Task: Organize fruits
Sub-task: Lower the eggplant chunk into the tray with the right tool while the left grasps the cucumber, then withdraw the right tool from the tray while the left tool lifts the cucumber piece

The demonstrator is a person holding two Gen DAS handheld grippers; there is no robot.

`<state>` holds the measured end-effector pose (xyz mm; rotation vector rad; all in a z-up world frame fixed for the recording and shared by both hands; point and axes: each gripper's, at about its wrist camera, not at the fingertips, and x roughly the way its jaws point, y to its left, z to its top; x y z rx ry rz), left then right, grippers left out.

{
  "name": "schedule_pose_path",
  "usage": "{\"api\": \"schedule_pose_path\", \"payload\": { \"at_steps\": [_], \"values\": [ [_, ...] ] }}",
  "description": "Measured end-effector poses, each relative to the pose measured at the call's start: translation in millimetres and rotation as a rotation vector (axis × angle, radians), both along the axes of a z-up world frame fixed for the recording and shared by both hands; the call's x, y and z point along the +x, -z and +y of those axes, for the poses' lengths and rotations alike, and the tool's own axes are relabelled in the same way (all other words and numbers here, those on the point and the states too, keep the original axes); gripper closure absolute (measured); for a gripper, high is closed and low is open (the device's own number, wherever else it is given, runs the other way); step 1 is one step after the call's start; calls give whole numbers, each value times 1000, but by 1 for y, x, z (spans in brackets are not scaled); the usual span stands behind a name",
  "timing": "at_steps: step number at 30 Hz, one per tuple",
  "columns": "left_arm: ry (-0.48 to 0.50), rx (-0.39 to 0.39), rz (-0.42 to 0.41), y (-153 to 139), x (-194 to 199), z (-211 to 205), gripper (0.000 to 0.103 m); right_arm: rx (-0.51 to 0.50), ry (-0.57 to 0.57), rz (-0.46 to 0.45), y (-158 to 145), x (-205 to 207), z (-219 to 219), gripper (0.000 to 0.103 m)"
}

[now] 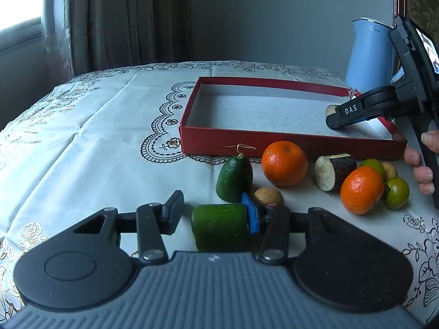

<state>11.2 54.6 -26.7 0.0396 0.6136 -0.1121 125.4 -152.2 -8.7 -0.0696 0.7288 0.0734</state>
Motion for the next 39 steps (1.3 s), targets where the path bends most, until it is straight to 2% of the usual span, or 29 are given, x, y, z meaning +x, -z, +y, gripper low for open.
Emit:
{"api": "schedule_pose_path", "payload": {
  "at_steps": [5, 7, 8, 9, 11, 20, 27, 29, 32, 39],
  "values": [
    [0, 0, 0, 0, 0, 0, 60, 14, -1, 7, 0, 1, -2, 73],
    [0, 0, 0, 0, 0, 0, 60, 31, -2, 10, -1, 0, -5, 69],
    [0, 0, 0, 0, 0, 0, 60, 37, -1, 12, -2, -1, -6, 57],
    [0, 0, 0, 0, 0, 0, 60, 46, -1, 8, -2, -2, -7, 41],
    [0, 0, 0, 0, 0, 0, 60, 50, 0, -17, -5, -6, -8, 33],
    [-2, -1, 0, 0, 0, 0, 60, 99, 49, -111, -20, -30, -27, 31],
    [-3, -2, 0, 0, 0, 0, 60, 65, 167, -265, -29, -84, -60, 17],
    [-3, -2, 0, 0, 0, 0, 60, 19, 200, -263, -25, -94, -65, 17],
    [-3, -2, 0, 0, 0, 0, 60, -30, 226, -213, -14, -106, -72, 17],
    [-3, -1, -1, 0, 0, 0, 61, 61, 261, -178, -5, -126, -92, 15]
  ]
}}
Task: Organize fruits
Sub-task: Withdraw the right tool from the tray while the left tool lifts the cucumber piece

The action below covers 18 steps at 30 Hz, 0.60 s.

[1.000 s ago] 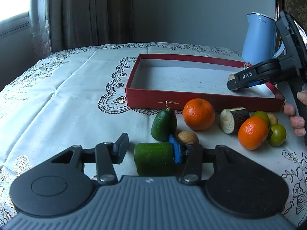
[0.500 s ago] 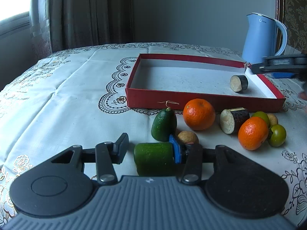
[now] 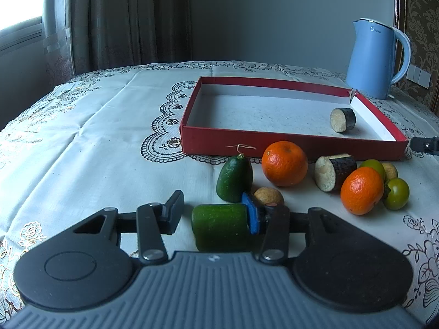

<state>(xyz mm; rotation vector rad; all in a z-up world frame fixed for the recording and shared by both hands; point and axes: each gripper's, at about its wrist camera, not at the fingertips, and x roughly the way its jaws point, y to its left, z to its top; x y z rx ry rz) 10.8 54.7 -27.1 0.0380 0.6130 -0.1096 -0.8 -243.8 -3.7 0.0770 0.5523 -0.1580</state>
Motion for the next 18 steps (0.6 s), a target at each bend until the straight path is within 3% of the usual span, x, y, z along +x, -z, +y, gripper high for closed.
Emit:
{"api": "schedule_pose_path", "payload": {
  "at_steps": [4, 8, 18],
  "values": [
    [0, 6, -5, 0, -2, -3, 70, -11, -14, 23, 5, -5, 2, 15],
    [-1, 19, -9, -1, -2, -6, 71, -13, -44, 59, 15, -4, 5, 15],
    [-2, -41, -7, -1, -2, 3, 72, -49, -72, 94, 21, 2, 16, 15]
  ]
}}
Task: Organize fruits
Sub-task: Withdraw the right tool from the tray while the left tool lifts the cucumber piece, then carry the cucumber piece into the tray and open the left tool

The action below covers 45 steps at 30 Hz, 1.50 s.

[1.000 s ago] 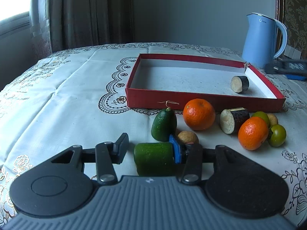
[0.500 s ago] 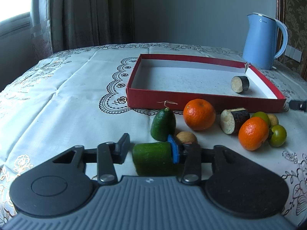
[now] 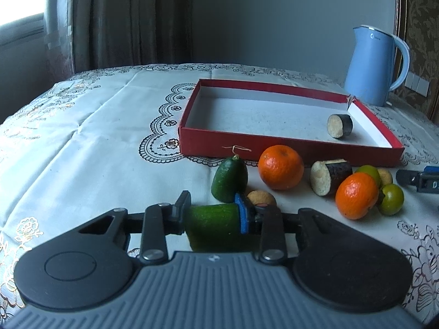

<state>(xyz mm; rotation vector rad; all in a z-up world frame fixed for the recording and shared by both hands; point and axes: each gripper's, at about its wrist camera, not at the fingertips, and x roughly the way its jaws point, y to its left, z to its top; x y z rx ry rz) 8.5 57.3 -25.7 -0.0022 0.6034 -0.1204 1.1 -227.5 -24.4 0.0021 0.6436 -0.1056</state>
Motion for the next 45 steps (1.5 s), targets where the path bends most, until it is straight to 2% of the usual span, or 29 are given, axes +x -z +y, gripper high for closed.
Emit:
{"api": "schedule_pose_path", "payload": {
  "at_steps": [3, 7, 16, 28, 38, 45],
  "values": [
    [-1, -3, 1, 0, 0, 0, 72, -3, -15, 8, 0, 1, 3, 15],
    [-5, 15, -3, 0, -1, -2, 72, -27, -7, 19, 1, 4, 6, 10],
    [-22, 22, 9, -3, 1, -7, 72, 42, -34, 34, 3, 4, -2, 6],
    [0, 9, -50, -34, 12, -16, 72, 43, -40, 37, 3, 3, -1, 4],
    [39, -13, -97, -61, 56, -32, 72, 43, -46, 38, 4, 3, -1, 3],
    [27, -16, -27, -51, 114, -48, 72, 44, -48, 39, 4, 3, -1, 2]
  ]
}}
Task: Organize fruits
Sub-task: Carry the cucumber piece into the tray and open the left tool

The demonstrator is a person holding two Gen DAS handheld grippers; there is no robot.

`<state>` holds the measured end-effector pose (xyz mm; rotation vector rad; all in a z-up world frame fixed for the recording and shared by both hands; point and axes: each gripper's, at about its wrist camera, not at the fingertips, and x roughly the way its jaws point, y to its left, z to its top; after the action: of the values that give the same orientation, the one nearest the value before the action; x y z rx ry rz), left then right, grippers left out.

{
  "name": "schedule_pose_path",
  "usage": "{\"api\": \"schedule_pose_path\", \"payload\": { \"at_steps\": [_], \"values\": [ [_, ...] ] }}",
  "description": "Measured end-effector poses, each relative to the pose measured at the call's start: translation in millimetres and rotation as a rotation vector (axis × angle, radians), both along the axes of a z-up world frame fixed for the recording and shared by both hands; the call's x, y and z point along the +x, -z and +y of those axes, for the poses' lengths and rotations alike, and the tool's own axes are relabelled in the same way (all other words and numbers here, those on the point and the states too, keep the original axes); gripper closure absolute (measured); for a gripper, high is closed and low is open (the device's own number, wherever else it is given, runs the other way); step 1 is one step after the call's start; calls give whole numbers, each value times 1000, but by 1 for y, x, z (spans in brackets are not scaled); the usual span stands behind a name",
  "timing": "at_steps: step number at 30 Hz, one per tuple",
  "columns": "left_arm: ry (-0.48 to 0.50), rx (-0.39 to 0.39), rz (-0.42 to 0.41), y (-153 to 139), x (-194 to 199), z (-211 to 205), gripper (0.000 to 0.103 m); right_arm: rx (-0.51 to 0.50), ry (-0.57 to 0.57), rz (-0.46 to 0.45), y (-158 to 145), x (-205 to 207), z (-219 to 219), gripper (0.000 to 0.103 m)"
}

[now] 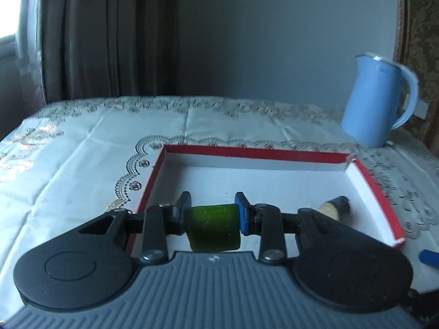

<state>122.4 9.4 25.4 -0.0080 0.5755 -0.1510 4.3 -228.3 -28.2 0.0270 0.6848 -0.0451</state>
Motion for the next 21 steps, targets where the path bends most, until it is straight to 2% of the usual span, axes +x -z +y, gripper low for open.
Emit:
{"api": "schedule_pose_path", "payload": {
  "at_steps": [6, 12, 15, 17, 19, 21],
  "values": [
    [-36, 43, 75, 20, 35, -6, 72, 0, 0, 0, 0, 0, 0, 1],
    [-58, 77, 121, 35, 50, -9, 72, 0, -1, 1, 0, 0, 0, 1],
    [-63, 73, 113, 37, 51, -8, 70, 0, -1, 1, 0, 0, 0, 1],
    [-59, 77, 110, 37, 50, -10, 60, 0, -1, 1, 0, 0, 0, 0],
    [-63, 80, 93, 36, 48, -11, 39, 1, -2, 1, 0, 0, 0, 0],
    [-66, 90, 65, 32, 44, -12, 26, 0, -2, 1, 0, 0, 1, 0]
  ]
}}
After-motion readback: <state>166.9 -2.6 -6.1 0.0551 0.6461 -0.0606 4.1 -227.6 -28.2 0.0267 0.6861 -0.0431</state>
